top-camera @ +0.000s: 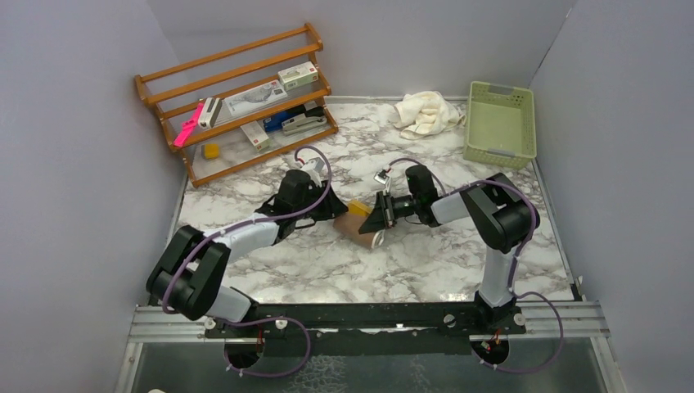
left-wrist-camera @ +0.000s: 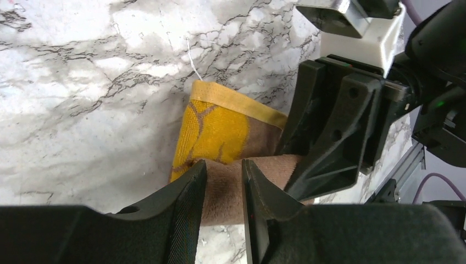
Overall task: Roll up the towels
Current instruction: Roll the towel at the center of the board.
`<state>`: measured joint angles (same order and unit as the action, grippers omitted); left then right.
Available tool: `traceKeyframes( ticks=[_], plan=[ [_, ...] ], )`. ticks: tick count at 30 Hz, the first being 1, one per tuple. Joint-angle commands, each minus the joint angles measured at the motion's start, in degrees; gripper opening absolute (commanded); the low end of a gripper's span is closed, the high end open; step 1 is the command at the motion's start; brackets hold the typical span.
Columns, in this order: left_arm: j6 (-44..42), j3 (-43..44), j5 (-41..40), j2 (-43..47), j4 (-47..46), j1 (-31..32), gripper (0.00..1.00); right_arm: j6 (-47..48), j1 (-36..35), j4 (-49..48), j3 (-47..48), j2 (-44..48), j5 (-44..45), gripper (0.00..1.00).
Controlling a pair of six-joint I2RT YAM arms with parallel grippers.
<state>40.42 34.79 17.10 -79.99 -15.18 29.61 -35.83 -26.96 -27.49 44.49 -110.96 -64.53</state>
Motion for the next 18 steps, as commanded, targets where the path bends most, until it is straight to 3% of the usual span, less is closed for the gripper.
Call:
traceKeyframes(
  ticks=[1,6,15,18],
  plan=[
    [1.00,1.81,-0.65,-3.89,-4.45,0.60,0.32,-5.86,0.49,-9.04,-1.32,-1.02,-2.51,0.21],
    [3.00,0.31,-0.44,-1.84,-6.35,1.01,0.31,-5.13,0.68,-7.19,-1.74,-1.46,-0.53,0.22],
    [5.29,-2.83,-3.80,11.25,-6.96,2.52,0.32,-6.04,1.07,-8.23,-2.68,-3.46,0.92,0.22],
    [7.15,-5.44,-0.60,11.57,-9.88,3.45,0.18,-6.96,1.30,-8.84,-2.97,-4.06,1.31,0.22]
  ],
)
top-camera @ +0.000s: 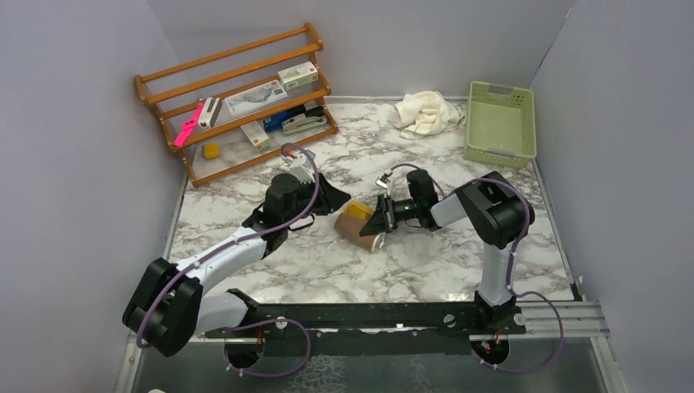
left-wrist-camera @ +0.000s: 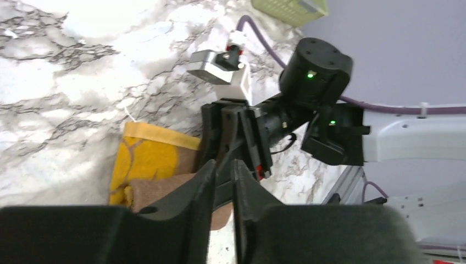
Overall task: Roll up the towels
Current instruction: Roll the towel at the center of the board.
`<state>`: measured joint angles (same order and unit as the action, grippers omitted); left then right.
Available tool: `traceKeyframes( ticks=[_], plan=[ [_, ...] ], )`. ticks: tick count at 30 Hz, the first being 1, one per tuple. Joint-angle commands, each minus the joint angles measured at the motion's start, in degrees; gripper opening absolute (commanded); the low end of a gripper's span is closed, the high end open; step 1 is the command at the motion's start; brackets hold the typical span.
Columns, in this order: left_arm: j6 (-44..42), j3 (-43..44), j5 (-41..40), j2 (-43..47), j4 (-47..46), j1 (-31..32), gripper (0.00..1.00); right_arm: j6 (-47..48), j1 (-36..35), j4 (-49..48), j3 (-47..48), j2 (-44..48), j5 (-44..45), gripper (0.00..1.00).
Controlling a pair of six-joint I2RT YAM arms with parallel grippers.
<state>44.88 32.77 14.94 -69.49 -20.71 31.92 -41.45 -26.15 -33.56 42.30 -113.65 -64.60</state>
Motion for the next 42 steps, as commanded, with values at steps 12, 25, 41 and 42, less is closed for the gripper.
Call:
traceKeyframes(
  ticks=[12,25,41,42],
  plan=[
    [6.23,-7.59,3.27,-16.30,-20.37,5.90,0.02,-1.16,0.58,-0.70,-1.34,-1.08,5.07,0.24],
    [3.98,-2.88,2.92,-28.37,-22.23,6.75,0.00,28.90,-0.13,30.20,2.68,22.96,35.90,0.62],
    [2.64,1.23,3.25,-31.02,-16.52,6.75,0.00,56.95,-24.18,17.14,-13.47,44.46,64.79,0.70],
    [2.54,1.44,3.19,-30.92,-16.18,6.77,0.00,57.57,-25.28,17.19,-13.55,43.76,66.32,0.70]
  ],
)
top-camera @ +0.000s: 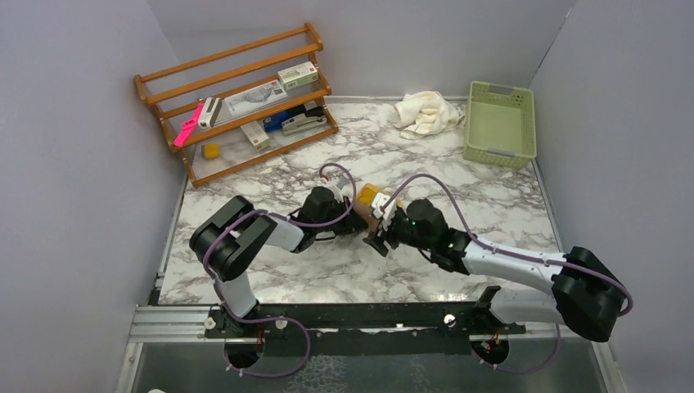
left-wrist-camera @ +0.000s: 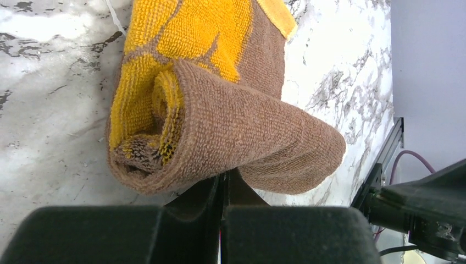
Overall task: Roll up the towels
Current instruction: Roll the towel at the center of the board.
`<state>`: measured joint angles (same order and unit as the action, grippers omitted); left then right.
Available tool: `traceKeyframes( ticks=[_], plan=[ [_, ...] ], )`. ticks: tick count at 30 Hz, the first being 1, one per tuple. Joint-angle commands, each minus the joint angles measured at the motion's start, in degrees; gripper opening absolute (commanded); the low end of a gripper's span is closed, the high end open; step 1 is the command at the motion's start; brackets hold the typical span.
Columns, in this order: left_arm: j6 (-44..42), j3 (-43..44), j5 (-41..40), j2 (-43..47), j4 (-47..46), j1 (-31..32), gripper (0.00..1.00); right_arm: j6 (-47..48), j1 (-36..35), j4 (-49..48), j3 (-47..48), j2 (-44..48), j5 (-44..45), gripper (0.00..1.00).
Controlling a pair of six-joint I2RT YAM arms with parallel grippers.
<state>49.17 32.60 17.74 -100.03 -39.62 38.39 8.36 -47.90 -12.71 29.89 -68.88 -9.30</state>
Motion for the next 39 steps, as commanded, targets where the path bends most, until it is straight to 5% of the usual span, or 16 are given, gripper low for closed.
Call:
traceKeyframes(
  ticks=[1,23,31,39],
  plan=[
    [-1.85,1.76,0.40,-0.29,2.97,0.28,0.00,8.35,-4.51,-3.49,-1.16,-1.92,12.14,0.70],
    [-4.34,5.41,1.96,6.14,11.35,-0.88,0.00,8.97,-8.38,2.90,5.52,-21.23,27.87,0.62],
    [-10.28,11.34,-0.62,15.94,23.95,-3.50,0.00,9.23,-8.28,-0.12,5.96,-19.07,26.18,0.64],
    [-10.72,15.73,4.05,9.23,23.00,-4.60,0.00,7.37,-6.48,-0.47,7.03,-19.19,20.58,0.65]
  ],
)
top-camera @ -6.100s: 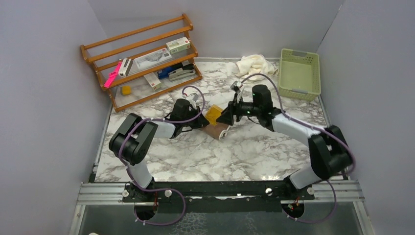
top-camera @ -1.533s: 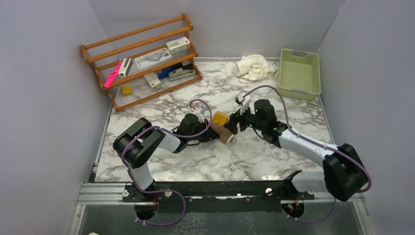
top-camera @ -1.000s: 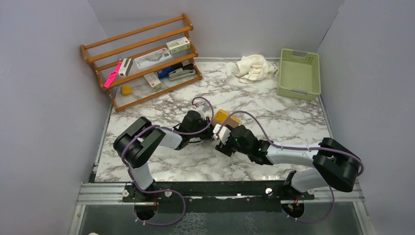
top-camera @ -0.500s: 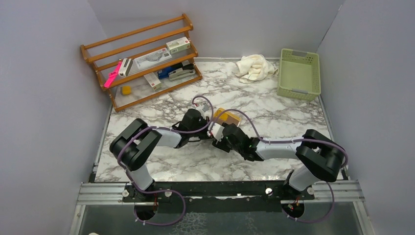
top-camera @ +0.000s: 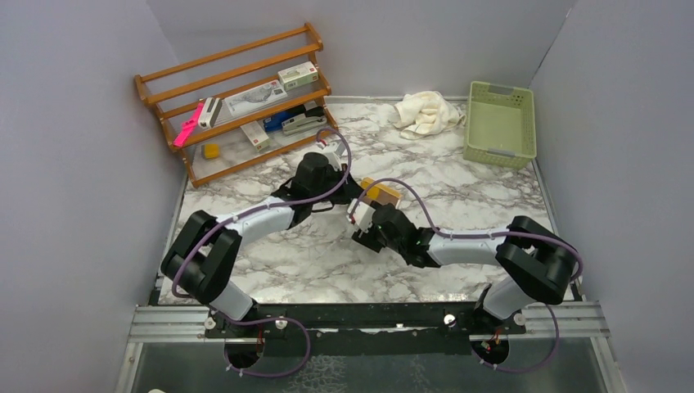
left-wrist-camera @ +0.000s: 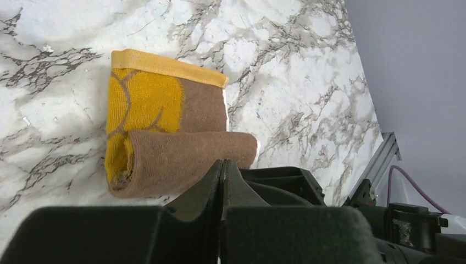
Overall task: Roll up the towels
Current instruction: Roll the towel at the center of the board.
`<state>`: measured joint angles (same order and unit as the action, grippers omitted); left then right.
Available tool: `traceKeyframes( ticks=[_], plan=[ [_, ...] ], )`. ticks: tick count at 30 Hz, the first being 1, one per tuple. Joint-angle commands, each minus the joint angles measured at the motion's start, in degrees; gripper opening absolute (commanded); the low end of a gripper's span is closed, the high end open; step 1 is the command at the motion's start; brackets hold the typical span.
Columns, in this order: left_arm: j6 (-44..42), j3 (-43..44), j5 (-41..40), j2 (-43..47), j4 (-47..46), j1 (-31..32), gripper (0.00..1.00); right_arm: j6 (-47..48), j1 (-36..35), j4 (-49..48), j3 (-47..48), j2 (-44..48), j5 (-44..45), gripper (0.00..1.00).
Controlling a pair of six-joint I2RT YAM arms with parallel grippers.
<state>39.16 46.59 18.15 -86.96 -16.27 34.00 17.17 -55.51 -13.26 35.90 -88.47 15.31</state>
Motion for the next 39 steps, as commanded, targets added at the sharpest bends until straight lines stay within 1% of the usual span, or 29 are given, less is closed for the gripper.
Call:
traceKeyframes(
  ticks=[1,9,12,16,18,21,24,28,35,39],
  plan=[
    [-0.38,1.73,4.01,-4.92,-1.10,-0.22,0.00,-1.62,1.52,0.05,1.03,0.78,-4.54,0.65],
    [2.88,1.67,6.70,-14.33,-7.64,-0.56,0.00,-2.87,5.33,-0.15,-0.39,4.98,-10.54,0.65],
    [3.51,1.25,6.41,-16.70,-9.57,-0.68,0.00,-3.15,6.34,0.30,-0.03,5.74,-12.96,0.65],
    [3.38,1.70,5.74,-18.58,-10.09,-1.22,0.00,-2.70,6.51,-0.25,0.30,6.53,-12.76,0.71],
    [3.47,2.11,6.13,-19.19,-10.07,-1.66,0.00,-1.52,6.46,-0.01,0.67,6.32,-11.70,0.77],
    [3.55,2.83,6.70,-19.85,-10.01,-2.27,0.00,-0.17,6.47,0.39,1.58,4.64,-9.04,0.78],
    [3.73,3.34,7.30,-20.18,-10.01,-2.83,0.00,0.10,6.49,0.19,1.92,3.06,-8.72,0.78],
    [3.67,3.52,8.05,-20.28,-9.88,-3.61,0.00,-0.24,6.52,0.03,2.46,-0.30,-7.31,0.82],
    [2.59,3.95,9.34,-20.27,-8.67,-4.46,0.00,-1.05,8.51,2.68,6.08,-5.31,-5.67,0.82],
    [1.71,4.68,9.76,-20.34,-7.39,-4.86,0.00,-1.63,10.27,5.65,9.57,-8.89,-5.93,0.79]
  ],
)
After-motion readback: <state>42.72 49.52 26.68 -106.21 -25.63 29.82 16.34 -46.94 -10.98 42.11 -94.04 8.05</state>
